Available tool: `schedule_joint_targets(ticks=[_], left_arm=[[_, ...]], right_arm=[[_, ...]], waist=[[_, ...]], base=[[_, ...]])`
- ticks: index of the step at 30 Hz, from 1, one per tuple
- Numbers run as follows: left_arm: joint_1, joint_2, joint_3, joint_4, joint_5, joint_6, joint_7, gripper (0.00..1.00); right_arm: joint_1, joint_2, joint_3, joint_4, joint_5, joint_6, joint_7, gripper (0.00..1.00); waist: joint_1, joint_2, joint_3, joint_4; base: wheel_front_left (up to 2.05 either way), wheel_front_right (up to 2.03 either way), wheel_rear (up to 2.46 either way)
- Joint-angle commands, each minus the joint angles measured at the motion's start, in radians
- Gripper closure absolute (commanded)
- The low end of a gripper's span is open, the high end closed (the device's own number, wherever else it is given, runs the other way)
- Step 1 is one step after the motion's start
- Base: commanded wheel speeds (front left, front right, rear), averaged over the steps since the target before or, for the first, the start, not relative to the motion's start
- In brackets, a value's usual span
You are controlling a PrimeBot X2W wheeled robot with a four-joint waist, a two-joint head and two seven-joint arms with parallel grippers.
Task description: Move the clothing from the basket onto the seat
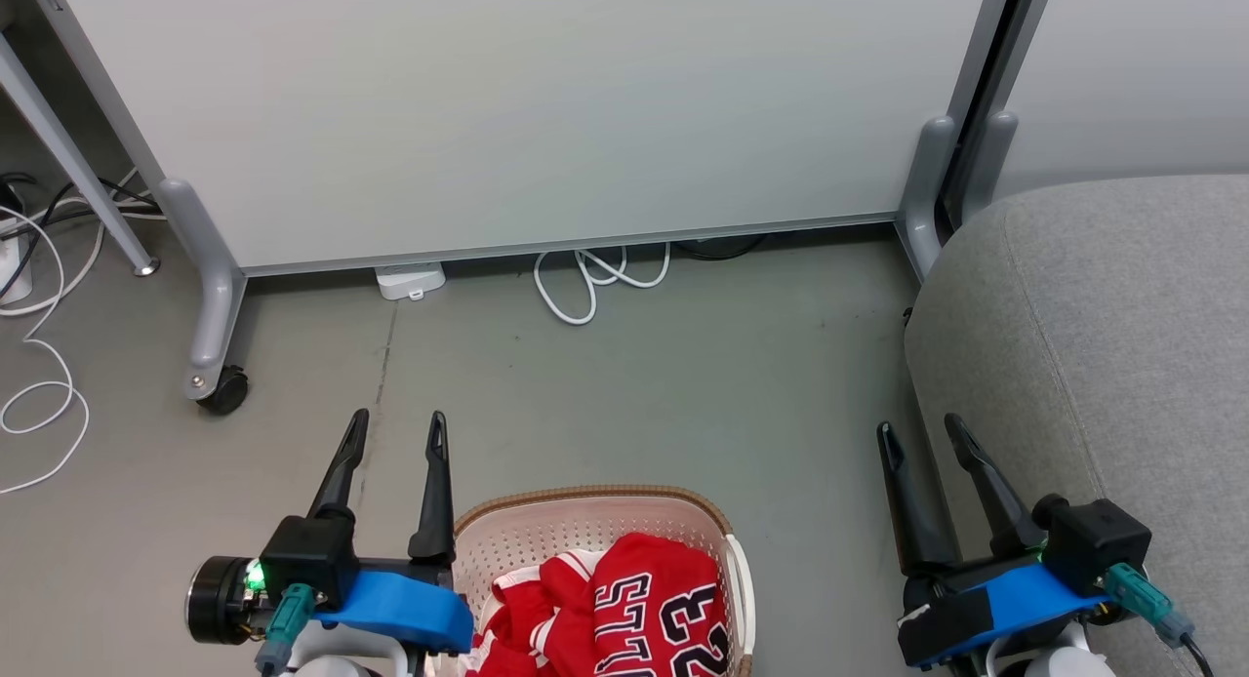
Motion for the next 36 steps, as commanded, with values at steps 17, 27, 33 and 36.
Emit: schedule_joint_targets(ticks=[17, 27, 33, 36], left_arm=[[-0.01, -0.013, 0.008, 0.047, 0.08, -0.047, -0.034, 0.0], [-0.017, -0.018, 0.017, 0.067, 0.078, -0.057, -0.034, 0.0], [-0.016, -0.02, 0.021, 0.069, 0.08, -0.061, -0.033, 0.0], [-0.018, -0.02, 0.022, 0.075, 0.076, -0.066, -0.033, 0.0]], right_arm=[[-0.004, -0.006, 0.017, 0.001, -0.114, 0.002, -0.035, 0.0], [-0.003, -0.006, 0.01, 0.007, -0.108, 0.002, -0.034, 0.0], [-0.006, -0.006, 0.014, 0.01, -0.104, 0.002, -0.034, 0.0], [-0.006, -0.006, 0.014, 0.011, -0.102, 0.002, -0.034, 0.0]], waist=[[-0.0001, 0.0, -0.002, 0.001], [-0.0001, 0.0, -0.002, 0.003], [-0.0001, 0.0, -0.002, 0.002], [-0.0001, 0.0, -0.001, 0.001]], base=[[0.0, 0.0, 0.0], [0.0, 0.0, 0.0], [0.0, 0.0, 0.0], [0.0, 0.0, 0.0]])
